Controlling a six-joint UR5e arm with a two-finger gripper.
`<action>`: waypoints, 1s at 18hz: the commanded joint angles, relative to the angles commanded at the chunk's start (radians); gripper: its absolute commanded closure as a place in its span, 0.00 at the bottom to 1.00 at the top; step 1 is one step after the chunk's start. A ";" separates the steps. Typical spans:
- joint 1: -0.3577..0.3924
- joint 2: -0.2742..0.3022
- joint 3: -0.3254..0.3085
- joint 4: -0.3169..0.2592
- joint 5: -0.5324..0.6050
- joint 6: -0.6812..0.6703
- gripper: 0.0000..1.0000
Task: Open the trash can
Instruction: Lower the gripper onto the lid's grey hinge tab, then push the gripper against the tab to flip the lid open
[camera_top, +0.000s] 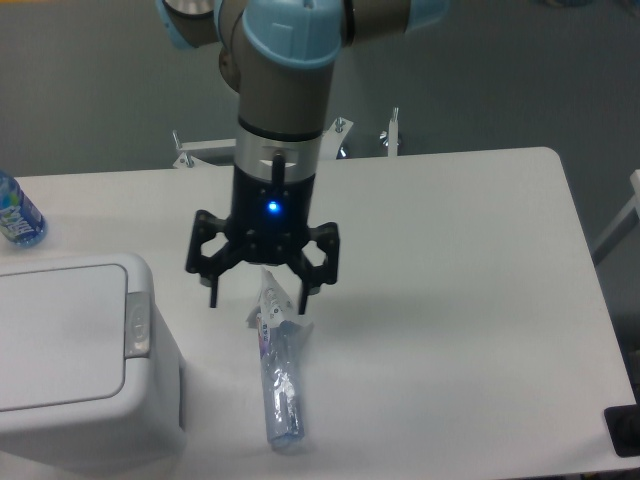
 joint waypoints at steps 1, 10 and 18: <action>-0.009 -0.003 0.000 0.002 0.002 0.000 0.00; -0.058 -0.037 -0.003 0.043 0.003 -0.003 0.00; -0.061 -0.049 -0.006 0.044 0.003 0.000 0.00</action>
